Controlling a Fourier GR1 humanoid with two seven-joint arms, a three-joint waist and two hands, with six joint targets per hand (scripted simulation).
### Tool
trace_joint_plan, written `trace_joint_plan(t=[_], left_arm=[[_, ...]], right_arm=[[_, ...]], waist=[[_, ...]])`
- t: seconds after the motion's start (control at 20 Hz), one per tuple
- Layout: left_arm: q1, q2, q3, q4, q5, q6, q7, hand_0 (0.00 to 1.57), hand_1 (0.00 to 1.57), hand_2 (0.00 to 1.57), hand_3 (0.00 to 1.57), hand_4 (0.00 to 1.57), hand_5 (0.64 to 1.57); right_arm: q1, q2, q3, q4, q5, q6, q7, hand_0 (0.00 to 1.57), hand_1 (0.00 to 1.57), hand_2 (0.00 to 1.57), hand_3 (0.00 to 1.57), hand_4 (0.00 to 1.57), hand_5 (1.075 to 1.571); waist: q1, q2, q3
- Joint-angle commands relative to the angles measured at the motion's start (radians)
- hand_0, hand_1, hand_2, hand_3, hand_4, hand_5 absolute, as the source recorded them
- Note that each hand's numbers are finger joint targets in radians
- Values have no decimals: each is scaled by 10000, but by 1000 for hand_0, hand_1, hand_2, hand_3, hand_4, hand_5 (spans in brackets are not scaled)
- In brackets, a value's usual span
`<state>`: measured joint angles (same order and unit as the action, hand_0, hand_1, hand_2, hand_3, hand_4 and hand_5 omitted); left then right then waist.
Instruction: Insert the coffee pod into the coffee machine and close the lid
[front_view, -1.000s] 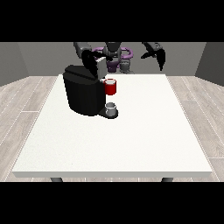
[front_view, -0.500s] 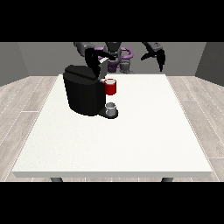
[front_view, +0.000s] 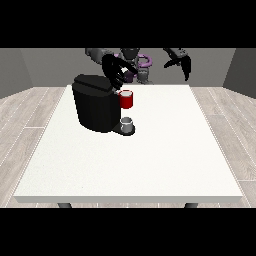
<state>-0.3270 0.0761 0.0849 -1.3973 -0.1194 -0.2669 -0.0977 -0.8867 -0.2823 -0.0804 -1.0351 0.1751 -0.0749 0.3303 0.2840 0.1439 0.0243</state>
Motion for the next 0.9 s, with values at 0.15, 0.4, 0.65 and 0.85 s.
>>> trace_joint_plan(t=[0.15,0.4,0.65,0.85], left_arm=[[-455,190,-90,64,66,-359,-287,0,0,0,0,429,1571],[-711,-270,-536,22,-59,-280,-344,0,0,0,0,399,1571],[-1357,-307,-577,9,-5,-331,-124,0,0,0,0,418,1571],[-1788,-345,-718,-62,75,-549,-321,0,0,0,0,254,1571]], right_arm=[[-1231,324,467,-995,22,351,-389,0,0,0,0,87,1571],[-1505,-77,184,-1690,78,178,317,0,0,0,0,0,1571],[-1509,-336,146,-2437,169,305,1335,0,0,0,0,0,1571],[-1944,-721,-287,-2608,139,316,1203,0,0,0,0,0,1571]], waist=[[1406,540,-244],[2064,1054,-233],[2570,1249,-221],[3159,2019,-228]])
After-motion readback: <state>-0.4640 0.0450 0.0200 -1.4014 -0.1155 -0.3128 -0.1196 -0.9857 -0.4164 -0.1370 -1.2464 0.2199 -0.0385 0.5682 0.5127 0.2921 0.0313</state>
